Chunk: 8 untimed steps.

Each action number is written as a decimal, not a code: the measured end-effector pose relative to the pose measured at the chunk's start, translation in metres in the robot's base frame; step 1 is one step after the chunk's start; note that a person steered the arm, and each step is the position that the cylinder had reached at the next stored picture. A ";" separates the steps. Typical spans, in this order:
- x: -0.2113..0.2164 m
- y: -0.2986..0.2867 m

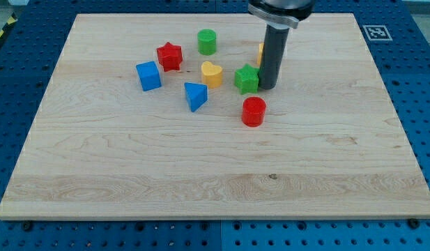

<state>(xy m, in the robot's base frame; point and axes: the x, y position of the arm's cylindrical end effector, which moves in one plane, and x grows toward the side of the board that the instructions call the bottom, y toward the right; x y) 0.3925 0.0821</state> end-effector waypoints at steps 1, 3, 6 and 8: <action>0.000 -0.004; 0.000 0.015; 0.132 0.089; 0.148 -0.033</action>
<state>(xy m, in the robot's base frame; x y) 0.5405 0.0491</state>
